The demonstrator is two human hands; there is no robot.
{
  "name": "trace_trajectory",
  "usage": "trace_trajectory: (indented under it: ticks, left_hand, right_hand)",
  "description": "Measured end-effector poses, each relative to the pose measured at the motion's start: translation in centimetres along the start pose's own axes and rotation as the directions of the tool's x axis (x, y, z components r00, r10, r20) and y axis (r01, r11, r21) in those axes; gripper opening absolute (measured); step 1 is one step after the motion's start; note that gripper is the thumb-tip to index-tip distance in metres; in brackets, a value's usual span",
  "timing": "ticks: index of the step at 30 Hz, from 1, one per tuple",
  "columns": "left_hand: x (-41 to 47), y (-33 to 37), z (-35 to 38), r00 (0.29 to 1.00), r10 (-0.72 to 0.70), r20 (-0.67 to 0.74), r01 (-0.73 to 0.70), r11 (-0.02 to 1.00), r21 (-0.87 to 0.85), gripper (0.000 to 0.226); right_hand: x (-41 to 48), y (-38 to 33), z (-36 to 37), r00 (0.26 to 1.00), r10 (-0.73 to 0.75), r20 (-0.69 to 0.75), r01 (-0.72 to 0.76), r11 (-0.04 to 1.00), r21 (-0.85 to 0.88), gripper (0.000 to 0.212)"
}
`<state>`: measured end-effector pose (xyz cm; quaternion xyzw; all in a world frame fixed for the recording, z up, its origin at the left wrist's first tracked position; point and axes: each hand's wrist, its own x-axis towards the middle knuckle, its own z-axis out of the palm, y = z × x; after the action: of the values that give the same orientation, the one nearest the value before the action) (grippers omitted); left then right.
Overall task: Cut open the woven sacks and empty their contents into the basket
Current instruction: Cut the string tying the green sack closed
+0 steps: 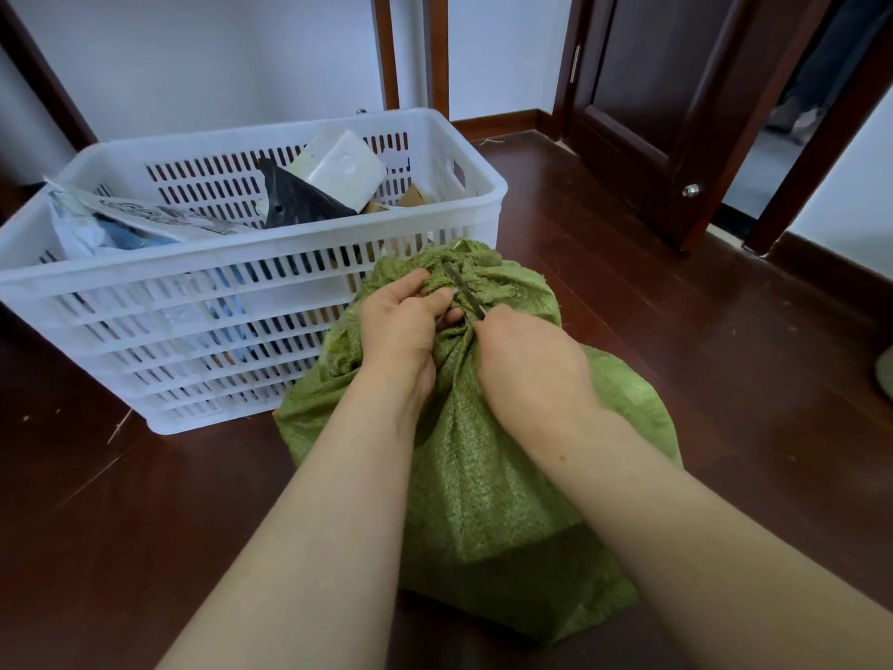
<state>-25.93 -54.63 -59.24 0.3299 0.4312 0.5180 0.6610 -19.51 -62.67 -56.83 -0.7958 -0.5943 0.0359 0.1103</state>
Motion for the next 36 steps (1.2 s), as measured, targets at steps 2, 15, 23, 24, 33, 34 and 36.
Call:
trace_trajectory:
  ticks: [2,15,23,24,33,34,36]
  left_hand:
    - [0.1,-0.1,0.2,1.0,-0.003,0.007,0.003,1.0,-0.012,0.049]
    - [-0.1,0.0,-0.1,0.999,-0.044,-0.029,0.041,0.996,-0.082,0.049]
    - [-0.3,-0.1,0.2,0.999,-0.048,0.001,0.048,0.998,-0.039,0.053]
    - [-0.3,-0.1,0.1,0.999,-0.046,0.0,0.046,0.998,-0.042,0.053]
    - [0.4,0.2,0.1,0.993,-0.117,-0.001,0.116,0.987,-0.114,0.045]
    - [0.4,0.2,0.1,0.992,-0.125,0.005,0.125,0.988,-0.094,0.044]
    - [0.4,0.3,0.1,0.991,-0.135,0.017,0.136,0.989,-0.061,0.041]
  right_hand:
    - [-0.2,0.3,0.1,1.0,0.011,-0.006,-0.011,1.0,-0.001,0.012]
    - [0.1,0.1,0.6,1.0,0.004,-0.015,-0.004,1.0,0.015,0.01]
    - [1.2,0.1,0.9,0.999,0.044,-0.002,-0.044,0.998,0.05,0.013]
    - [1.3,-0.1,1.1,0.999,0.042,-0.007,-0.041,0.998,0.055,0.016]
    - [0.8,1.0,0.7,1.0,0.005,0.019,-0.007,0.993,0.119,0.029]
    - [1.4,1.5,0.0,0.998,0.038,0.053,-0.049,0.974,0.222,0.033]
    - [2.7,2.4,-1.6,0.989,0.13,0.073,-0.149,0.871,0.468,0.038]
